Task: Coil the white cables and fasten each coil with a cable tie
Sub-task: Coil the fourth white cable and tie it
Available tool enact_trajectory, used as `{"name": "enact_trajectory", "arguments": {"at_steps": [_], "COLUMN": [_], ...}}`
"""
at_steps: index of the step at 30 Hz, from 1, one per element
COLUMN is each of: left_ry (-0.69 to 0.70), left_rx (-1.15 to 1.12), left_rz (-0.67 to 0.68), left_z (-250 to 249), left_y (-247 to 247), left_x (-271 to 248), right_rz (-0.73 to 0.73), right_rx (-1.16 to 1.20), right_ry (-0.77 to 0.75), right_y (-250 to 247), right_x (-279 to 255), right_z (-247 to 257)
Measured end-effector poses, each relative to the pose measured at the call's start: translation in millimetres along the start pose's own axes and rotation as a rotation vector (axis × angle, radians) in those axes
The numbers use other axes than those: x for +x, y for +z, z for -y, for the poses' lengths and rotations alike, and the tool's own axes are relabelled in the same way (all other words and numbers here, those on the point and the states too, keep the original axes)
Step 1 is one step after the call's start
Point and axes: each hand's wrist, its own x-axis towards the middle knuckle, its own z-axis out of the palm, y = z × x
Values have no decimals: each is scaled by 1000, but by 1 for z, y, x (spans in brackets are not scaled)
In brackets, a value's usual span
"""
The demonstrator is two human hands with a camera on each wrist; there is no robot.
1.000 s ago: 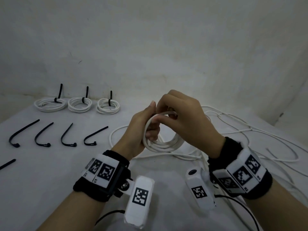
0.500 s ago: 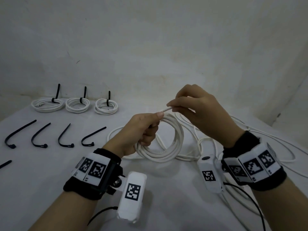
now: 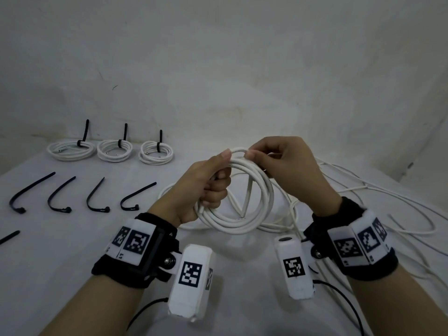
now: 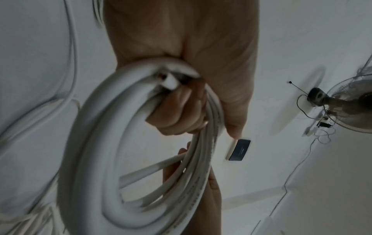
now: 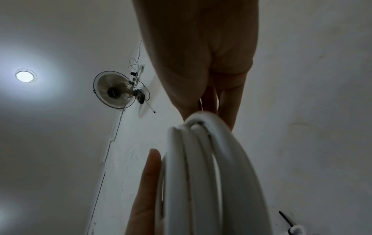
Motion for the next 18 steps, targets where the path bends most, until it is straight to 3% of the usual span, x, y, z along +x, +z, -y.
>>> {"name": "enact_trajectory", "arguments": {"at_steps": [14,18], "left_ry": [6,29], "left_rx": [-49,-1], "left_rz": [21,-8], "left_z": [-8,-8], "left_y": [-2,-1], "left_x": [-6,-6], "right_rz": [67,218], "right_rx": [419,354], "right_ry": [140,223], "right_y": [16,-1], "right_x": [7,7], "right_z": [-1,-4]}}
